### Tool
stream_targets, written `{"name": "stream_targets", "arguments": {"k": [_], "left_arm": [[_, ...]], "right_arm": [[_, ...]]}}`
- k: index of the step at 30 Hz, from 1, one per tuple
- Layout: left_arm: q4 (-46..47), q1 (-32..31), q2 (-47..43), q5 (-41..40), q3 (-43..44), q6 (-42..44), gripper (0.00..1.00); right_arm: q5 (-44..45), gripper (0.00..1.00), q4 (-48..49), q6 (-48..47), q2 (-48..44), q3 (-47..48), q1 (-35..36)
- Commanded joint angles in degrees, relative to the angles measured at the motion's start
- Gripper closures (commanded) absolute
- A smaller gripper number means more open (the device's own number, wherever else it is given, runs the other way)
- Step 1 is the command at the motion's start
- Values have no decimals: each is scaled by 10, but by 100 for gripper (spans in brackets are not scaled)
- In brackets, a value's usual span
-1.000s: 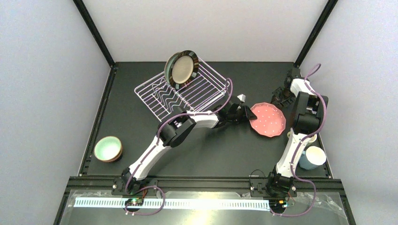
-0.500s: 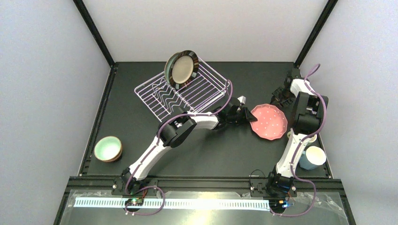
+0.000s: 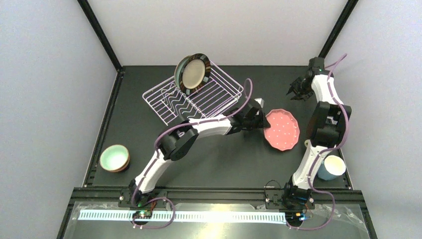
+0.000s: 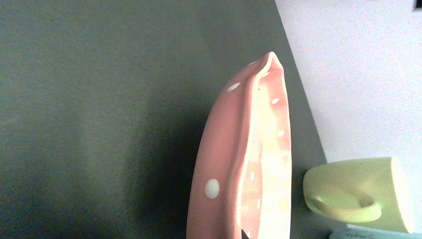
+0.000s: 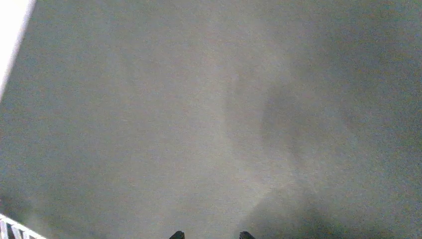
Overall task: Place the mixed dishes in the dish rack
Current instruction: Grab the plate from the corner of the board, then insert the plate into the dish rack.
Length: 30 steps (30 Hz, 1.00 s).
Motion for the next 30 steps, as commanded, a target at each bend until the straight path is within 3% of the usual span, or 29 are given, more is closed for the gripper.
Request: {"name": "stream_targets", "arguments": {"k": [1, 11, 20, 30], "left_arm": [[-92, 0, -90, -73, 9, 93, 99], [-171, 1, -229, -180, -5, 186, 99], [-254, 7, -311, -286, 68, 348, 99], [-262, 83, -397, -381, 59, 514, 99]], "right_arm": [[-21, 37, -7, 2, -37, 41, 1], [-40, 37, 24, 0, -52, 46, 1], [-50, 37, 61, -4, -55, 18, 1], [-41, 37, 136, -28, -83, -14, 2]]}}
